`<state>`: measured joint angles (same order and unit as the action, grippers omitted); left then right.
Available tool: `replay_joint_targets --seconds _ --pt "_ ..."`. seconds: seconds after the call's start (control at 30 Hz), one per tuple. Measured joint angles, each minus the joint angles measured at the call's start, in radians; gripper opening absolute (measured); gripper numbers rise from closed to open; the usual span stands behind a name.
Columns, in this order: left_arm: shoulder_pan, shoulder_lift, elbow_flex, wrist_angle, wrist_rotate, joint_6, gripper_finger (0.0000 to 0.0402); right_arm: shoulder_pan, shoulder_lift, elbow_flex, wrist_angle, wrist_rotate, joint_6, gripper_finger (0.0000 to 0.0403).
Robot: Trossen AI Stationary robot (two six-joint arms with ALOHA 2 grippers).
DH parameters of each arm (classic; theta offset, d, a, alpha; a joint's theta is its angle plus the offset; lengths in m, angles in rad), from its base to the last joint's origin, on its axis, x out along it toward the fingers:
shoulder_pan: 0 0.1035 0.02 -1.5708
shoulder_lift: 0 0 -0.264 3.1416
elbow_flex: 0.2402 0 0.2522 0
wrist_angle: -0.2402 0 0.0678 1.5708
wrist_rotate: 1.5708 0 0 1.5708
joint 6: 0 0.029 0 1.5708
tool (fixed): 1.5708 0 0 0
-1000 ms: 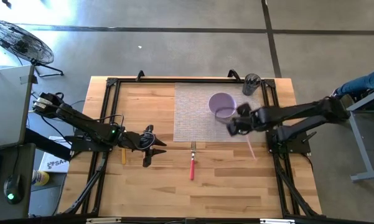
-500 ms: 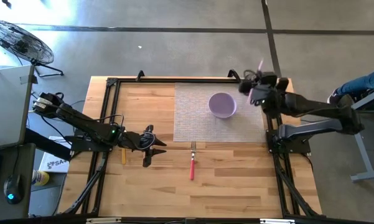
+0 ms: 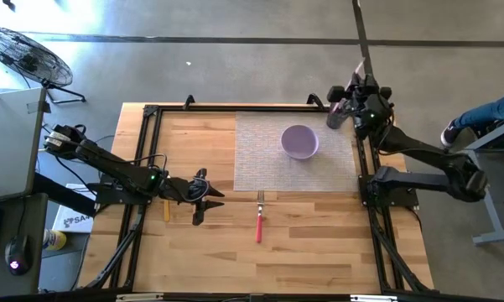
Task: Pick & Place Utensil
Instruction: Put the pink straw into the blue cup
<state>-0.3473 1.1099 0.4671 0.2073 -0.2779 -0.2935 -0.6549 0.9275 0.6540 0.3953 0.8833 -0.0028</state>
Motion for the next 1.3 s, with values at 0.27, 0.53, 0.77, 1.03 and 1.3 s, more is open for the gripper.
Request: replay_joint_targets --seconds 0.27,0.53,0.77,1.03,1.3 --pt "0.000 0.000 0.000 0.000 0.000 0.000 0.0129 -0.145 0.002 -0.134 0.004 -0.174 0.103 0.0002" --pt "0.000 0.000 0.000 0.000 0.000 0.000 0.0129 -0.185 0.002 -0.199 -0.068 -0.317 0.092 0.0024" --pt "0.000 0.000 0.000 0.000 0.000 0.000 0.0129 -0.181 -0.001 -0.053 -0.422 -0.340 0.136 0.0090" --pt "0.000 0.000 0.000 0.000 0.000 0.000 0.0129 -0.128 -0.001 0.202 -0.998 -0.314 0.275 0.0156" --pt "0.000 0.000 0.000 0.000 0.000 0.000 0.0129 -0.048 -0.001 0.307 -1.217 -0.294 0.391 0.0178"
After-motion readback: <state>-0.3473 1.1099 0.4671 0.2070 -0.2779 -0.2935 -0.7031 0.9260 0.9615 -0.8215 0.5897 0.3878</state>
